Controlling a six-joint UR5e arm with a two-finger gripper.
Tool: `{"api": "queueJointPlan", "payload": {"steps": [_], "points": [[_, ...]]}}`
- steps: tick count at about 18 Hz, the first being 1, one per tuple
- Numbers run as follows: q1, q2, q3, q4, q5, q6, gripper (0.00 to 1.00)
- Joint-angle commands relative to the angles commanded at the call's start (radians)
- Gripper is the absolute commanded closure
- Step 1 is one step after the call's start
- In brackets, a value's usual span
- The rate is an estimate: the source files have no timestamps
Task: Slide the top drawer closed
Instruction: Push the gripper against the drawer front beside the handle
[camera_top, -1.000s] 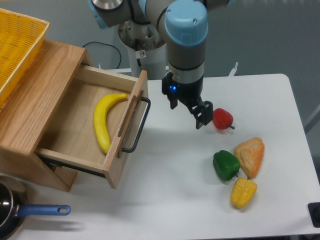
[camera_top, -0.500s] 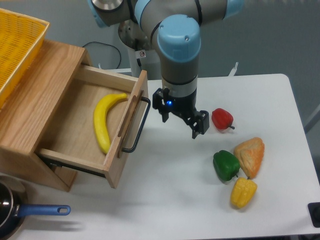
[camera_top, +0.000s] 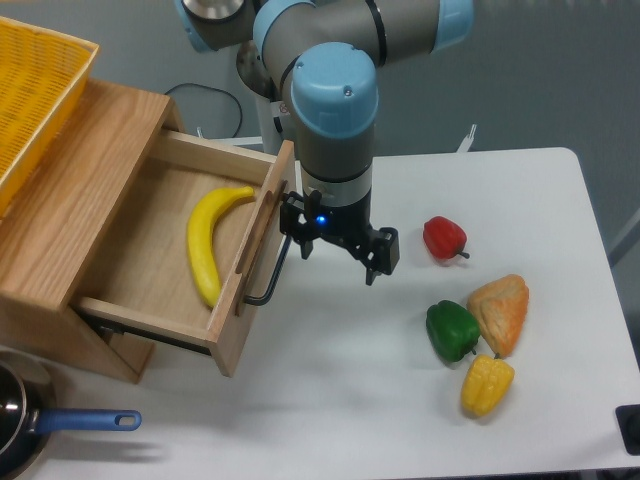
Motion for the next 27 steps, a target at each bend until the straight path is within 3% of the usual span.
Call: {"api": "queueJointPlan", "payload": {"steps": [17, 27], "points": [[-0.049, -0.005, -0.014, 0.002, 0.003, -0.034, 0.00], [-0.118, 0.000, -0.028, 0.000, 0.009, -0.054, 0.00]]}}
